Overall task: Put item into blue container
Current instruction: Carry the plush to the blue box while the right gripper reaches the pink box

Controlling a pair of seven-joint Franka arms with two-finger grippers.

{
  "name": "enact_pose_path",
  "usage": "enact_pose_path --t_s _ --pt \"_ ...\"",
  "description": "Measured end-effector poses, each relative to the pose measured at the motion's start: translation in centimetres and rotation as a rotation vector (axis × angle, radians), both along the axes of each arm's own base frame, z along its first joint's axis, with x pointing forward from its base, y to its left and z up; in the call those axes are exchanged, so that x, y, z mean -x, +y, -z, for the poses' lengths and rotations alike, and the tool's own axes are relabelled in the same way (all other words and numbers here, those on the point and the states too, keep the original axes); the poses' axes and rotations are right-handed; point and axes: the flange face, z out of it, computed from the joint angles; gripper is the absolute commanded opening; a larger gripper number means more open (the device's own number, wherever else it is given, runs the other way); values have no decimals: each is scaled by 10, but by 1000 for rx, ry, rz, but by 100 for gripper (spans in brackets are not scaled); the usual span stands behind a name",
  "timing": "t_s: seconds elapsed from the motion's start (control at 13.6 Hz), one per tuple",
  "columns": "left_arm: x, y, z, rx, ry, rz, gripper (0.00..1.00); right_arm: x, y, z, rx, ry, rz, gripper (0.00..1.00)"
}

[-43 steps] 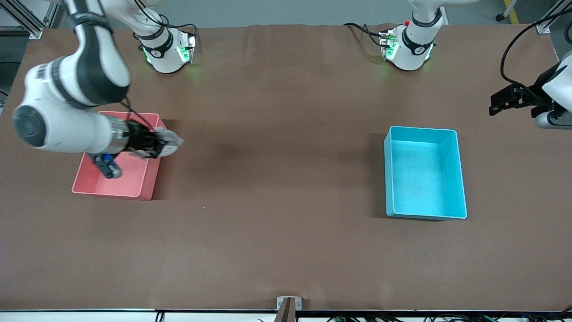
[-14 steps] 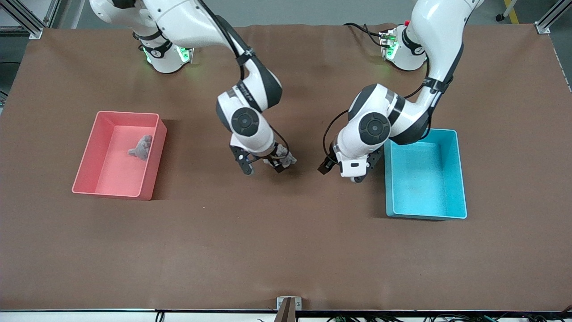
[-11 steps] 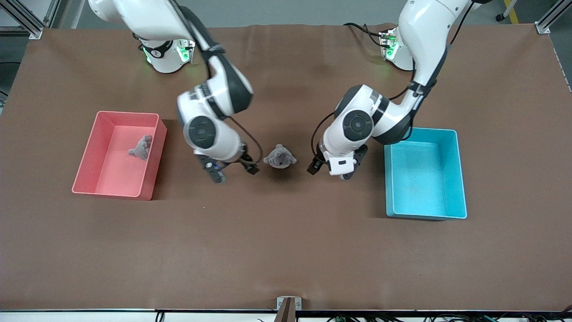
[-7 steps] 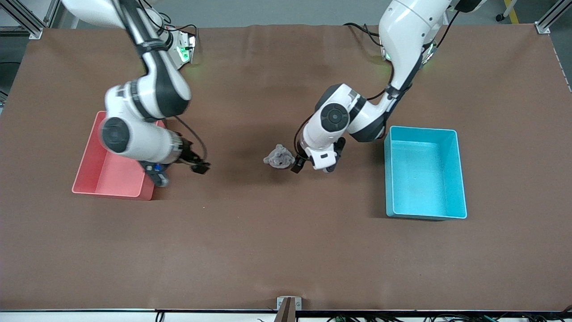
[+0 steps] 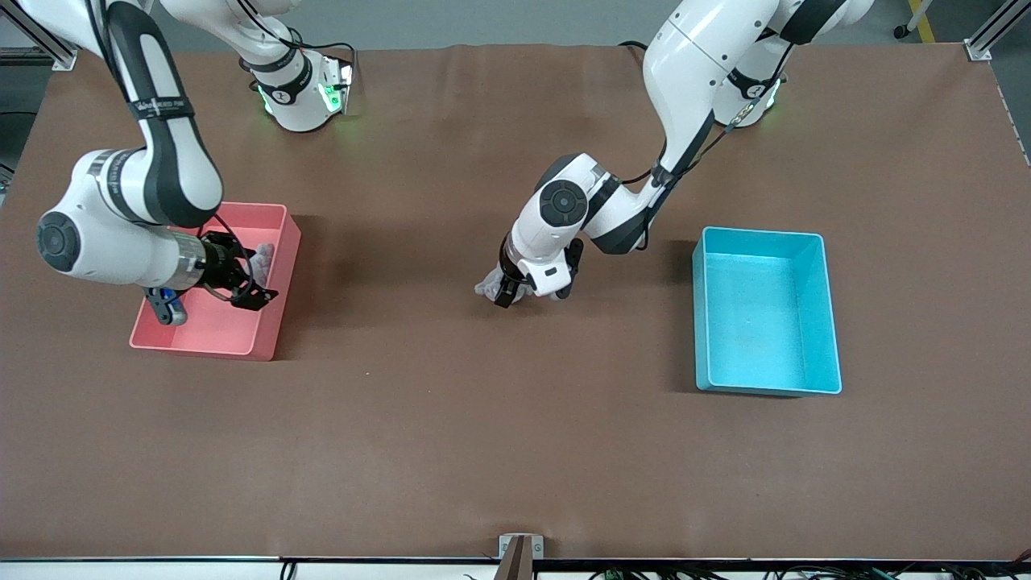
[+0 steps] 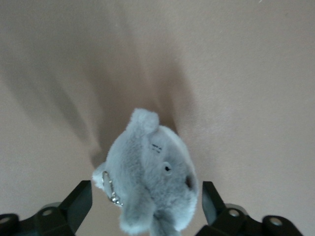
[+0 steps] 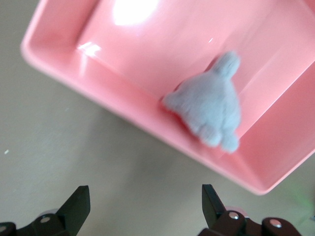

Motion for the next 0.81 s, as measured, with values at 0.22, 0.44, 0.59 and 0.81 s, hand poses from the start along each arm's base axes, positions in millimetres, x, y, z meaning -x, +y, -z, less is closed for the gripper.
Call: enact_pose_path --t_s 0.22,0.44,0.59,0.81 --pt "7 -6 4 -2 4 10 24 13 -49 13 -25 7 7 100" --pt "5 -5 4 -5 -3 12 0 27 -76 30 -65 -2 41 100" --pt "2 -2 4 -28 -34 44 0 42 -86 47 -142 -21 65 100" --pt "-5 5 -3 -120 -76 129 0 55 -94 67 -174 -17 84 100"
